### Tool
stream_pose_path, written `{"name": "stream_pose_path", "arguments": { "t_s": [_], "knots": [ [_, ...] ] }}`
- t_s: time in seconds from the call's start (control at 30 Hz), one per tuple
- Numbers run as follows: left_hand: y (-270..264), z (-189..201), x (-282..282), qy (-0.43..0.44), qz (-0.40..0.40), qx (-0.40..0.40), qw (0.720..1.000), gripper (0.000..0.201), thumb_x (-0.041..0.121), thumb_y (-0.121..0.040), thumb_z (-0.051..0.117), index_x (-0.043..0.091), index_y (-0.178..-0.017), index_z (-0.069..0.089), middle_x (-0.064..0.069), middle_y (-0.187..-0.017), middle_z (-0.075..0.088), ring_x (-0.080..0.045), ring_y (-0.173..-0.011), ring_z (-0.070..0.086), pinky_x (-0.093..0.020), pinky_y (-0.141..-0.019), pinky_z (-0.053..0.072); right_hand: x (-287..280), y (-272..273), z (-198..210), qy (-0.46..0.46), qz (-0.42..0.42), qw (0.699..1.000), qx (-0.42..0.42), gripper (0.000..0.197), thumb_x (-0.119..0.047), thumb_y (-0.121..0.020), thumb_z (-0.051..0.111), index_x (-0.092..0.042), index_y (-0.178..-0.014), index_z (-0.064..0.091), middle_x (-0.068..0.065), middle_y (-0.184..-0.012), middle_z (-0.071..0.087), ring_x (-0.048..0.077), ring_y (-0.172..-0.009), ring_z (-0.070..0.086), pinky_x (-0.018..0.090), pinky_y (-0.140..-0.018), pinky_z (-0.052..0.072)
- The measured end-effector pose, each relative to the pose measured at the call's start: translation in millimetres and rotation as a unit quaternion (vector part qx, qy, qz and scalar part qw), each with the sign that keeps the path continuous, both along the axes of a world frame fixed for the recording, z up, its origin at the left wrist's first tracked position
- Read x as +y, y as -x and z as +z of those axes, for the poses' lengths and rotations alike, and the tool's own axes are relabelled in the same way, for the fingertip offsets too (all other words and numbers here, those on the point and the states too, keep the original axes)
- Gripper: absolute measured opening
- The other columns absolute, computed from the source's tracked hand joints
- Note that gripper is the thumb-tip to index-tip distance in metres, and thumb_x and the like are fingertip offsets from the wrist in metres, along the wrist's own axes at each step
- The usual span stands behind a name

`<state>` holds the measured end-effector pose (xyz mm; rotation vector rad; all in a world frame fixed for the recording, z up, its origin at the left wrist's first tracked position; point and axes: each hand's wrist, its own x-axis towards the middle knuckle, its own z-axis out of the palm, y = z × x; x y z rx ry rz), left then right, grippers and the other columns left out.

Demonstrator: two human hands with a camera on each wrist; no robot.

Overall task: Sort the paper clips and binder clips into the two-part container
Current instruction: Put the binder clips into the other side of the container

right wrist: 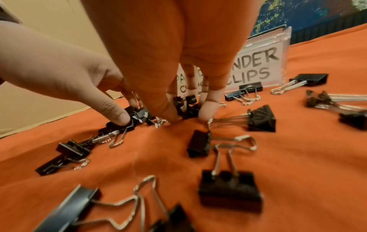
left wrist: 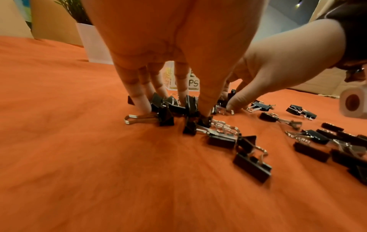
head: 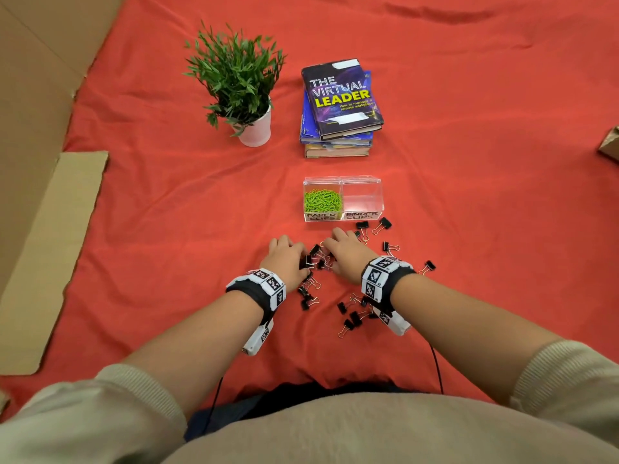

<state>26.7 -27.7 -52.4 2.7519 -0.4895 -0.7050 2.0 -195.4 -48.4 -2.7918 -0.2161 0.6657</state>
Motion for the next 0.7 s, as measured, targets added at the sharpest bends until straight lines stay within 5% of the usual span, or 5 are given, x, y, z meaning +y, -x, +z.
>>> {"name": "stream_pose_path", "arguments": {
  "t_s": [0.2, 0.3, 0.37, 0.47, 0.7],
  "knots": [
    [2.7, 0.0, -1.9, 0.013, 0.011, 0.001, 1.0, 0.032, 0.029, -0.083, 0.068, 0.019, -0.11, 0.053, -0.005, -0.114, 0.045, -0.024, -0.114, 0.04, -0.041, -0.093, 0.045, -18.2, 0.8, 9.8, -0.117, -0.092, 0.989, 0.008, 0.01, -0.006, -0.078, 0.061, -0.007, -0.087, 0.066, 0.01, -0.106, 0.059, 0.024, -0.093, 0.056, 0.034, -0.088, 0.047],
    [0.5, 0.1, -2.4, 0.031, 0.021, 0.011, 0.999, 0.028, 0.024, -0.082, 0.069, 0.018, -0.107, 0.057, -0.005, -0.113, 0.049, -0.025, -0.113, 0.045, -0.038, -0.096, 0.043, -31.7, -5.5, 30.2, -0.196, -0.207, 0.958, 0.032, 0.004, -0.007, -0.08, 0.066, -0.007, -0.083, 0.069, 0.0, -0.083, 0.066, 0.003, -0.061, 0.056, 0.01, -0.055, 0.047],
    [-1.7, 0.0, -2.7, 0.046, 0.035, 0.023, 0.998, 0.024, 0.019, -0.081, 0.07, 0.016, -0.103, 0.061, -0.005, -0.112, 0.053, -0.025, -0.11, 0.051, -0.034, -0.094, 0.043, -42.8, -15.3, 44.9, -0.257, -0.265, 0.928, 0.043, 0.003, -0.007, -0.082, 0.066, -0.005, -0.084, 0.068, -0.004, -0.073, 0.064, 0.0, -0.055, 0.054, 0.008, -0.045, 0.041],
    [-3.9, 0.7, -4.1, 0.057, 0.063, 0.042, 0.995, 0.024, 0.018, -0.079, 0.073, 0.015, -0.102, 0.065, -0.01, -0.122, 0.055, -0.027, -0.112, 0.055, -0.032, -0.095, 0.044, -61.0, -39.2, 60.5, -0.268, -0.318, 0.909, -0.014, 0.005, -0.007, -0.084, 0.065, -0.003, -0.086, 0.068, 0.0, -0.075, 0.065, 0.008, -0.06, 0.056, 0.014, -0.049, 0.043],
    [-6.9, 7.9, -6.4, 0.067, 0.074, 0.064, 0.993, 0.024, 0.019, -0.08, 0.073, 0.015, -0.103, 0.069, -0.012, -0.124, 0.057, -0.026, -0.114, 0.055, -0.027, -0.092, 0.044, -70.5, -70.4, 53.5, -0.099, -0.239, 0.964, -0.055, 0.016, -0.011, -0.084, 0.063, -0.011, -0.098, 0.07, 0.009, -0.105, 0.068, 0.023, -0.096, 0.063, 0.025, -0.078, 0.046]
  ]
}}
